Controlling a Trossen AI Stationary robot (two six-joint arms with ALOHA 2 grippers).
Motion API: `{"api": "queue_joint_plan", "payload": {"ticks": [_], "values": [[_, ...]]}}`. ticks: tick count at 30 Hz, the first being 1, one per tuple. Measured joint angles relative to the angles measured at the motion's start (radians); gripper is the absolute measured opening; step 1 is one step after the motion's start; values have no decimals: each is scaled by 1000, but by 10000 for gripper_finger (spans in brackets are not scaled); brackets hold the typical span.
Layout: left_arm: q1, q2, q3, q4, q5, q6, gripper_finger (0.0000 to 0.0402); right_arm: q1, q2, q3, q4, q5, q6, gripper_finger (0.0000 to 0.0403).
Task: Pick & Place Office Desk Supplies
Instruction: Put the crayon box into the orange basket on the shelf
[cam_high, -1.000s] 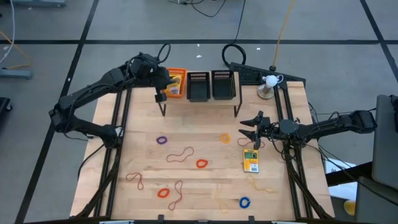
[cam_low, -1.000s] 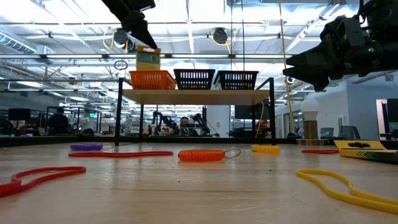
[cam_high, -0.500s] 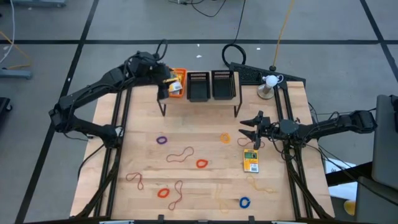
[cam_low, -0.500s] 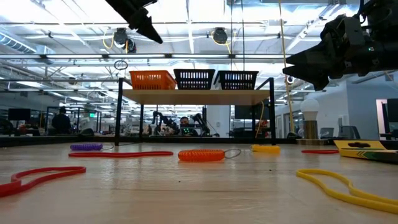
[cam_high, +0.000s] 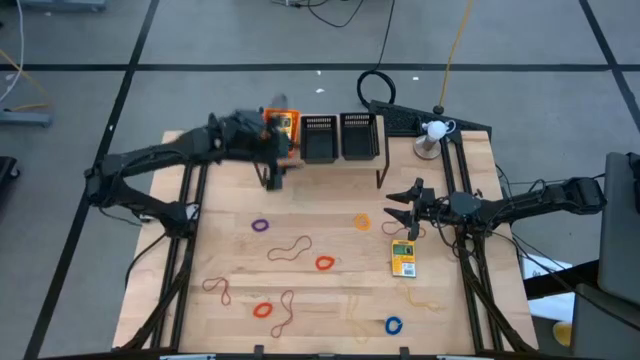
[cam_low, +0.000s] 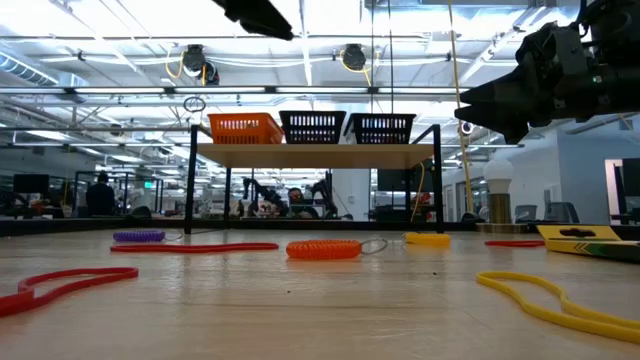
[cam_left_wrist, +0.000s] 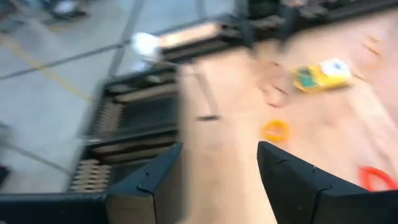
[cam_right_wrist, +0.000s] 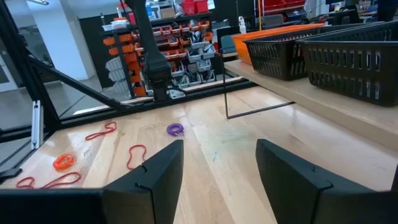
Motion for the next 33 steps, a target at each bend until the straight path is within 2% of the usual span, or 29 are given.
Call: {"api": "queue_joint_plan", "payload": {"ticks": [2, 5, 8, 10, 12, 16, 21, 24, 28, 33], "values": [[-80, 43, 0, 2, -36, -5, 192, 0, 0, 0, -11, -4, -12, 192], [-182, 109, 0, 4, -147, 15, 187, 2, 0, 8, -54, -28, -17, 192], [-249, 164, 0, 4, -279, 48, 184, 18, 0, 64, -201, -25, 2, 192], [-271, 187, 0, 13, -323, 57, 184, 33, 3, 126, -375, -21, 4, 192], [-279, 199, 0, 17, -324, 51, 184, 53, 2, 238, -511, 10, 6, 192], [-267, 204, -1, 18, -300, 26, 184, 98, 30, 459, -913, 83, 46, 192], [-245, 202, 0, 8, -279, -2, 184, 157, 109, 672, -1229, 81, 176, 192], [-237, 202, 0, -14, -277, -8, 184, 186, 175, 698, -1285, 70, 220, 192], [-232, 202, -1, -35, -275, -15, 184, 195, 280, 701, -1312, -47, 296, 192], [-232, 202, -1, -36, -273, -28, 184, 203, 404, 700, -1332, -122, 322, 192]]}}
